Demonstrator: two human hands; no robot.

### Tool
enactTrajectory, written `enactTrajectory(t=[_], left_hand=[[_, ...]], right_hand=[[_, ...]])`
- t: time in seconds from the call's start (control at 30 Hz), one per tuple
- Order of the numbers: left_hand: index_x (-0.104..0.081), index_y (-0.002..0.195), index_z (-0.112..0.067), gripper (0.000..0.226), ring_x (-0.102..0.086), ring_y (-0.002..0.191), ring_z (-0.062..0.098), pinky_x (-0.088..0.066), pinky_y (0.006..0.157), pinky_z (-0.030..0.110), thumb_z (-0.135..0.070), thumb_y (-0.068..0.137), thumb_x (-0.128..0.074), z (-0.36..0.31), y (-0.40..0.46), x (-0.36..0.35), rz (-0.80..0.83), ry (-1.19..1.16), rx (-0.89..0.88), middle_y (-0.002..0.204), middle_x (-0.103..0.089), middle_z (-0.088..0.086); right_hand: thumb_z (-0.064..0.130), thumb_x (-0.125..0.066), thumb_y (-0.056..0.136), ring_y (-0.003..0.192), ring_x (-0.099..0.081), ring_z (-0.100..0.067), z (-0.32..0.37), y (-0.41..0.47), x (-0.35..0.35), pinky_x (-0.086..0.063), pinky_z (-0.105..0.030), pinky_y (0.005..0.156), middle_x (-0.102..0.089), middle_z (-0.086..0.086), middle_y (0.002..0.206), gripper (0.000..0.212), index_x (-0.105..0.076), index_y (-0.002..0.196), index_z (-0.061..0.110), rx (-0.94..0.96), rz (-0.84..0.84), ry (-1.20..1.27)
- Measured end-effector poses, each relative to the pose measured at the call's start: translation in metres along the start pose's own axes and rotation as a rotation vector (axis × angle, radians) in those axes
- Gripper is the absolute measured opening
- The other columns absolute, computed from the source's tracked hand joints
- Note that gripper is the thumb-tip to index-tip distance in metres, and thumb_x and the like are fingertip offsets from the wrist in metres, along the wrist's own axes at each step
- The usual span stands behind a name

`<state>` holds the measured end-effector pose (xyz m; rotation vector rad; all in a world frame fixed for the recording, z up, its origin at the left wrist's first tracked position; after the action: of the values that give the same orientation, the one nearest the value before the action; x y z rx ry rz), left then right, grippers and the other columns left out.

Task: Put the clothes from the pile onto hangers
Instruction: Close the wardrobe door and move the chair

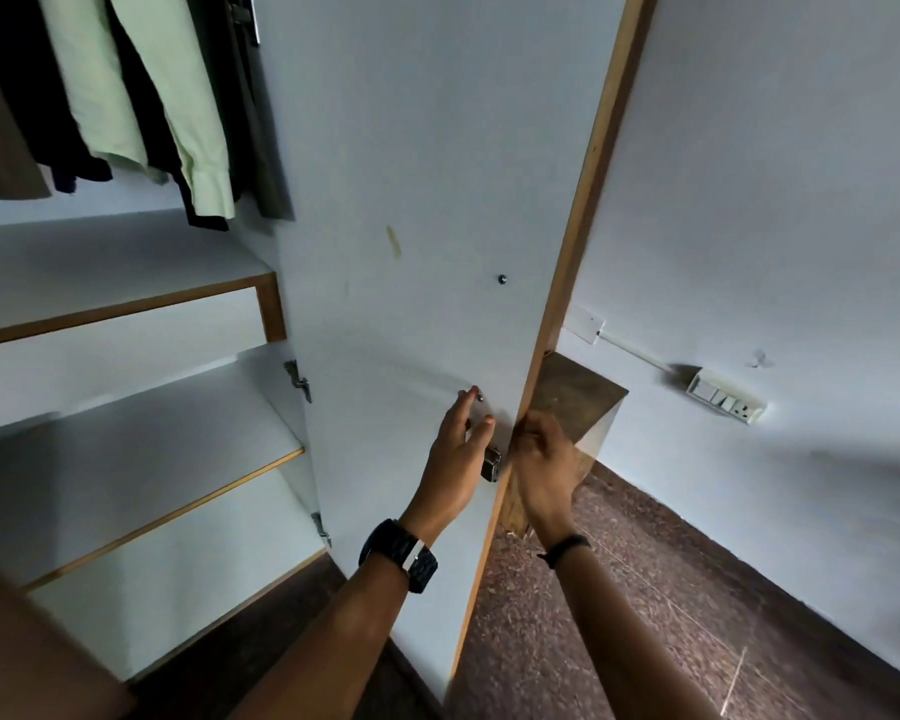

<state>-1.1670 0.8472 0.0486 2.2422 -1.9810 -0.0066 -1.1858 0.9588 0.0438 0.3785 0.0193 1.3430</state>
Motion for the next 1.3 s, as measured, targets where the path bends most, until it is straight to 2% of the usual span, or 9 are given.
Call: enactTrajectory(t=[0.2,0.43,0.63,0.73,0.8,0.93,1.03,1.17,1.3], left_hand=[[-0.042,0.135,-0.029,0.04,-0.044,0.122,0.005,-0.039,0.075,-0.003,-0.032,0.096,-0.049,-0.004,-0.043,0.03,-0.184,-0.027,-0.043,0.138,-0.041,-0.009],[-0.043,0.125,-0.056,0.037,-0.048,0.124,0.003,-0.042,0.099,0.026,-0.056,0.089,-0.049,0.014,-0.124,0.117,-0.394,0.009,-0.104,0.136,-0.048,-0.017],[-0.059,0.118,-0.031,0.034,-0.062,0.108,0.018,-0.052,0.09,0.03,-0.048,0.089,-0.052,0.018,-0.169,0.232,-0.678,0.044,-0.143,0.114,-0.065,-0.002],[-0.057,0.122,-0.026,0.026,-0.061,0.106,0.003,-0.048,0.087,0.014,-0.021,0.098,-0.049,0.013,-0.182,0.298,-0.825,0.107,-0.184,0.114,-0.065,-0.007],[-0.058,0.119,-0.028,0.028,-0.059,0.102,-0.008,-0.043,0.082,0.005,-0.012,0.097,-0.05,0.013,-0.182,0.34,-0.94,0.212,-0.188,0.11,-0.063,-0.015],[-0.06,0.126,-0.019,0.033,-0.054,0.093,-0.007,-0.04,0.087,0.006,-0.018,0.092,-0.06,0.022,-0.166,0.431,-1.129,0.556,-0.054,0.109,-0.057,-0.006],[-0.05,0.135,-0.02,0.055,-0.042,0.123,0.023,-0.041,0.105,0.04,-0.026,0.085,-0.07,0.02,-0.152,0.478,-1.21,0.654,0.026,0.138,-0.037,0.01],[-0.009,0.151,-0.028,0.107,-0.008,0.145,0.024,-0.019,0.117,0.049,-0.038,0.072,-0.08,0.018,-0.138,0.531,-1.301,0.622,0.124,0.158,-0.002,0.003],[-0.005,0.152,-0.023,0.113,-0.019,0.142,0.023,-0.026,0.114,0.044,-0.033,0.07,-0.082,0.025,-0.121,0.561,-1.25,0.522,0.063,0.156,-0.014,0.006]], right_hand=[[-0.014,-0.042,0.083,0.073,-0.059,0.005,0.013,-0.04,-0.016,-0.042,-0.006,0.063,-0.065,0.012,0.079,0.033,-0.066,0.088,0.008,0.092,0.07,0.022],[-0.004,-0.05,0.092,0.083,-0.067,0.0,0.051,-0.133,-0.08,-0.051,-0.012,0.072,-0.071,0.009,0.09,0.032,-0.064,0.102,0.022,0.112,0.38,0.291],[0.048,-0.047,0.096,0.103,-0.065,-0.006,0.074,-0.169,-0.193,-0.05,-0.038,0.097,-0.068,0.002,0.115,0.056,-0.023,0.145,0.041,0.077,0.753,0.293],[0.043,-0.035,0.099,0.116,-0.048,0.011,0.109,-0.186,-0.258,-0.037,-0.014,0.102,-0.043,0.017,0.139,0.053,-0.018,0.149,0.034,0.146,0.982,0.259],[0.044,-0.031,0.1,0.12,-0.044,0.008,0.128,-0.194,-0.294,-0.036,-0.013,0.1,-0.041,0.019,0.139,0.051,-0.025,0.148,0.029,0.181,1.066,0.212],[0.04,-0.031,0.1,0.073,-0.059,0.01,0.166,-0.202,-0.371,-0.047,-0.007,0.064,-0.063,0.003,0.089,0.028,-0.049,0.115,0.025,0.252,1.004,0.224],[0.034,-0.031,0.102,0.06,-0.055,0.007,0.184,-0.197,-0.416,-0.043,-0.007,0.055,-0.058,0.003,0.071,0.024,-0.054,0.098,0.026,0.335,0.902,0.176],[0.032,-0.035,0.101,0.072,-0.059,-0.002,0.187,-0.191,-0.475,-0.047,-0.012,0.063,-0.063,-0.002,0.084,0.023,-0.056,0.096,0.025,0.423,0.826,0.114],[0.029,-0.037,0.101,0.081,-0.052,0.001,0.192,-0.183,-0.507,-0.04,-0.005,0.069,-0.055,0.004,0.096,0.023,-0.058,0.103,0.022,0.502,0.757,0.023]])
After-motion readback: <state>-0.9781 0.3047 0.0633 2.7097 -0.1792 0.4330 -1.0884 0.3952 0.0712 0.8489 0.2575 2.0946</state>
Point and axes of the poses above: each hand's wrist, its own y-axis towards the middle knuckle, its own x-axis out of the back of the hand, z = x × y, the point moved 3 cm from there along y, towards the middle knuckle
